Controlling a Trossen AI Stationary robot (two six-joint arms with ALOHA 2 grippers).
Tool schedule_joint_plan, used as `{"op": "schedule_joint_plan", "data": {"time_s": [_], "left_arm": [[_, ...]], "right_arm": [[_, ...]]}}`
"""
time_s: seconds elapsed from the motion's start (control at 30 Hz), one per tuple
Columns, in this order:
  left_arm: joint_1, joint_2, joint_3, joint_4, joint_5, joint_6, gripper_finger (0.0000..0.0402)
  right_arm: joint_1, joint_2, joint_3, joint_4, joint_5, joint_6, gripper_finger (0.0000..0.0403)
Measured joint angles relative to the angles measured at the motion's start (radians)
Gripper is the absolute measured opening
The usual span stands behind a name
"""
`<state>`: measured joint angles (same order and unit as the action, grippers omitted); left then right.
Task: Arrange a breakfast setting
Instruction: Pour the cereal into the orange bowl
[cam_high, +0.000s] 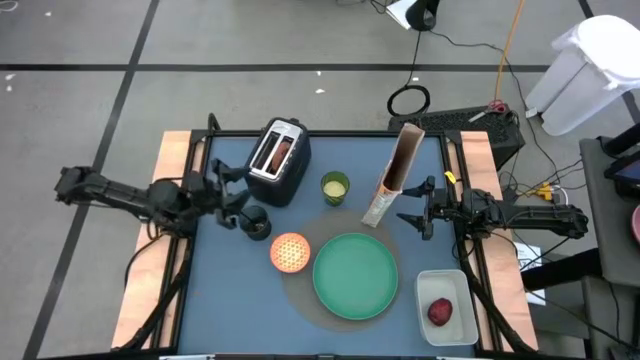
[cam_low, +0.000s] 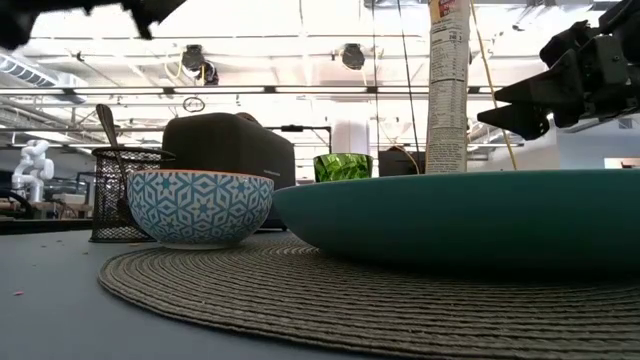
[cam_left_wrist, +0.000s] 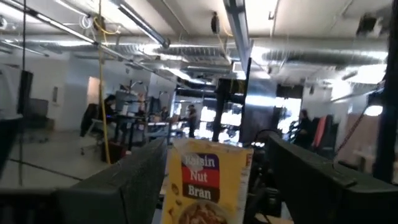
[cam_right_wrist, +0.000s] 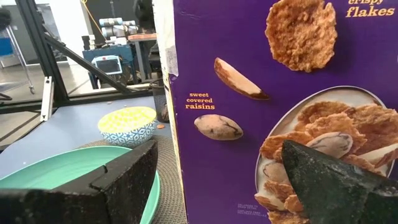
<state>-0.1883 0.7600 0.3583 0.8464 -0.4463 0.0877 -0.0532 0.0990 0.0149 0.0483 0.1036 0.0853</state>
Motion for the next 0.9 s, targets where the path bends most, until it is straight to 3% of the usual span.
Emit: {"op": "schedule_joint_plan", "data": {"time_s": [0.4,0.67,0.9], "left_arm": [[0.072,0.514,0.666,-0.502,0.014,0.075,0.0285],[0.117,0.8,0.99,-0.584,0.135,0.164,0.0285],[0.138,1.001,1.179,-0.584,0.238,0.211,0.0285]], "right_arm": [[0.0,0.0,0.0,0.0,0.0,0.0,0.0334],[0.0,0.0,0.0,0.001,0.0,0.0,0.0334],[0.0,0.0,0.0,0.001,0.0,0.0,0.0334]]}}
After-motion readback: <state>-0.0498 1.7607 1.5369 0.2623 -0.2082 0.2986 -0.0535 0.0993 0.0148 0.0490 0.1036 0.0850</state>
